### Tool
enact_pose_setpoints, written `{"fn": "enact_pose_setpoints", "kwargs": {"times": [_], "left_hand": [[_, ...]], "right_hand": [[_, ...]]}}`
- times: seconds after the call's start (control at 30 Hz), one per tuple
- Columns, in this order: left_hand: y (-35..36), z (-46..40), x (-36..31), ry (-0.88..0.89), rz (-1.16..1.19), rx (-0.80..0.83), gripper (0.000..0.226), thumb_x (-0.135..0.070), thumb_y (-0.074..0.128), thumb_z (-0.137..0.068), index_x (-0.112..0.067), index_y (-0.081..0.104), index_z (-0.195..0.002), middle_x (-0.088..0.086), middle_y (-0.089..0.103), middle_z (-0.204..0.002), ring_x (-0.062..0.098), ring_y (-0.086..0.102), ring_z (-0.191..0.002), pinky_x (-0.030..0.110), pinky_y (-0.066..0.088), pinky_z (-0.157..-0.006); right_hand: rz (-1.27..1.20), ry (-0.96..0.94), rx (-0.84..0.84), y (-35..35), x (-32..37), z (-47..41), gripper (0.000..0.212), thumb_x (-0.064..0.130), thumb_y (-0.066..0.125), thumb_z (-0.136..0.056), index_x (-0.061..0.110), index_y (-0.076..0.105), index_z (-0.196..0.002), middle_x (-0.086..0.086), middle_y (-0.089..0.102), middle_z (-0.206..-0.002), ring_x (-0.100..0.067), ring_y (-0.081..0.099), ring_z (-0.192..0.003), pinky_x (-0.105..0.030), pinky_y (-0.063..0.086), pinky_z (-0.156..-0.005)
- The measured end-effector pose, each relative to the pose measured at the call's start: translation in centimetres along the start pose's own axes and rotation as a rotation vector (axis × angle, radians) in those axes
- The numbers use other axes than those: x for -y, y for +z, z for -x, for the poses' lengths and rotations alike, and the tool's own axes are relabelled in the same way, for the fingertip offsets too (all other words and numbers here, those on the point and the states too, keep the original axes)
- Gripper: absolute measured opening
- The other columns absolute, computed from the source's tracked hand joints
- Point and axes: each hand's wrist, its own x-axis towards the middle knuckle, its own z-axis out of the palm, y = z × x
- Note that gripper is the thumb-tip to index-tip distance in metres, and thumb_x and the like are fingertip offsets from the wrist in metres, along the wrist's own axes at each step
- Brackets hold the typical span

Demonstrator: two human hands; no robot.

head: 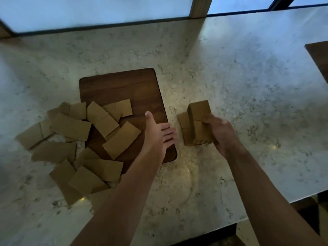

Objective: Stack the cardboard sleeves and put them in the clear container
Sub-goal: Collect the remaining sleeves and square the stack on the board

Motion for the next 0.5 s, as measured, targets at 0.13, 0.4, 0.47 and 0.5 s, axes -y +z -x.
{"fn": "enact_pose_setpoints", "kwargs": {"times": [0.13, 0.4, 0.47, 0.5], "left_hand": [[2.1, -1.0, -1.0, -0.094, 0.025, -0.004, 0.100, -0.076, 0.020, -0.098, 0.007, 0.040, -0.151, 0.028, 0.051, -0.149, 0.040, 0.048, -0.140, 0.055, 0.034, -0.120], [4.4, -1.9, -1.6, -0.176, 0.012, -0.071, 0.081, -0.077, 0.028, -0.097, 0.001, 0.052, -0.103, 0.021, 0.061, -0.111, 0.035, 0.058, -0.099, 0.050, 0.042, -0.100], [4.8, -1.9, -1.8, -0.205, 0.002, -0.084, 0.079, -0.077, 0.029, -0.096, -0.001, 0.052, -0.095, 0.021, 0.060, -0.115, 0.034, 0.056, -0.097, 0.047, 0.044, -0.088], [5.1, -1.9, -2.0, -0.213, -0.004, -0.093, 0.078, -0.077, 0.029, -0.096, -0.002, 0.051, -0.092, 0.021, 0.060, -0.115, 0.033, 0.057, -0.092, 0.045, 0.045, -0.080]], "right_hand": [[0.016, 0.030, 0.024, 1.1, 0.8, -0.8, 0.034, 0.031, 0.067, -0.088, 0.010, 0.068, -0.115, -0.009, 0.073, -0.104, -0.024, 0.068, -0.092, -0.033, 0.053, -0.073], [0.385, -0.033, -0.101, 2.1, 0.4, -0.8, 0.066, 0.061, 0.057, -0.074, 0.021, 0.064, -0.126, -0.006, 0.062, -0.119, -0.022, 0.063, -0.105, -0.045, 0.055, -0.095], [0.481, -0.031, -0.103, 2.1, 0.4, -0.7, 0.066, 0.063, 0.051, -0.075, 0.021, 0.065, -0.124, -0.009, 0.052, -0.123, -0.026, 0.056, -0.111, -0.047, 0.051, -0.099], [0.519, -0.032, -0.091, 2.1, 0.4, -0.7, 0.062, 0.062, 0.048, -0.076, 0.021, 0.068, -0.118, -0.011, 0.052, -0.121, -0.029, 0.056, -0.110, -0.048, 0.051, -0.098]]}}
